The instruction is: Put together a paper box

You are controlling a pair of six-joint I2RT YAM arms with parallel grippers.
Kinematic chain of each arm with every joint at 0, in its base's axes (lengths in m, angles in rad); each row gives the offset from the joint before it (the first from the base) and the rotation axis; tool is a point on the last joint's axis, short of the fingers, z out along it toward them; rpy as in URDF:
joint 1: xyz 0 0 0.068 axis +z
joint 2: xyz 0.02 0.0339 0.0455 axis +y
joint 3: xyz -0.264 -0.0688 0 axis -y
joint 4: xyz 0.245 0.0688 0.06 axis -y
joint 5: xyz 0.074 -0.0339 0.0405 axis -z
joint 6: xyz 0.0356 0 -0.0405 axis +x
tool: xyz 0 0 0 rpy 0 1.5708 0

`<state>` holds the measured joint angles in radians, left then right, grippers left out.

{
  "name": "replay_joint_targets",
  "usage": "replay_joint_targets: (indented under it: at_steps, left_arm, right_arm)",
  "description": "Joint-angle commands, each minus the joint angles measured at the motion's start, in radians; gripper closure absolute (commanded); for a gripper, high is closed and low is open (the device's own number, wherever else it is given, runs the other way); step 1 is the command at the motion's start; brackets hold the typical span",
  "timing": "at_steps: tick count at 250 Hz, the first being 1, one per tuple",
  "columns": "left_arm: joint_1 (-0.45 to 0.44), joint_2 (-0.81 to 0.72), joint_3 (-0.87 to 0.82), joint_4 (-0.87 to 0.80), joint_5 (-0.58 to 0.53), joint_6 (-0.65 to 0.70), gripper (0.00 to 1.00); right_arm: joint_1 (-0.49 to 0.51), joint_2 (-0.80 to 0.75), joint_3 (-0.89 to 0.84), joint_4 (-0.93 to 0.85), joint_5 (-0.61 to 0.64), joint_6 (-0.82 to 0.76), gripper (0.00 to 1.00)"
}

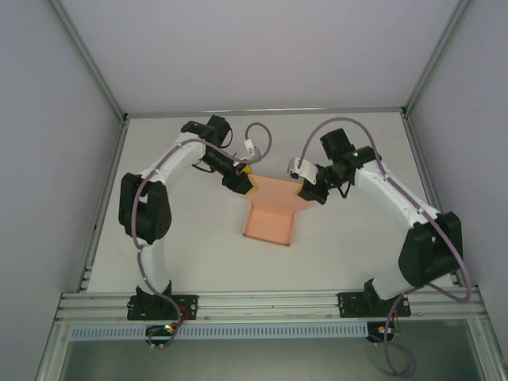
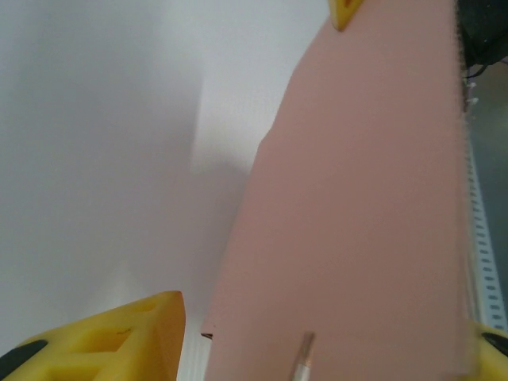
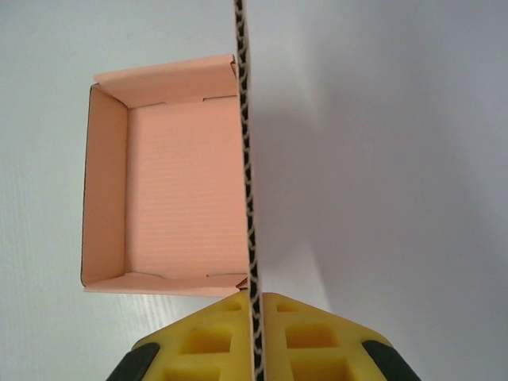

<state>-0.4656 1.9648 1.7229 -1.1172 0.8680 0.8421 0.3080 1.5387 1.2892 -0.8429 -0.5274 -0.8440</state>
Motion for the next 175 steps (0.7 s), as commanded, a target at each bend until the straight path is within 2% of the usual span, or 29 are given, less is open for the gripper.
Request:
replay_joint_targets:
  at_steps: [1,33,73,121,175]
  left_arm:
    - [-0.021,-0.054,-0.041,0.055,-0.083,-0.03,0.5]
    - [-0.01,-0.076,-0.076,0.106,-0.158,-0.067,0.56]
    - [0.003,-0.068,-0.092,0.123,-0.228,-0.087,0.61]
    - [0.002,-0.043,-0.091,0.145,-0.209,-0.113,0.69]
    - [-0.007,-0.033,-0.089,0.13,-0.159,-0.103,0.68]
  right_arm:
    - [-0.002,0.072,0.092,-0.127,-0.01,-0.13,0.92]
    - [-0.002,0.148,0.181,-0.19,0.009,-0.162,0.91]
    - [-0.002,0.176,0.196,-0.192,0.024,-0.179,0.91]
    - [-0.001,0.179,0.175,-0.141,0.018,-0.167,0.91]
    - [-0.003,0.168,0.153,-0.081,0.006,-0.153,0.91]
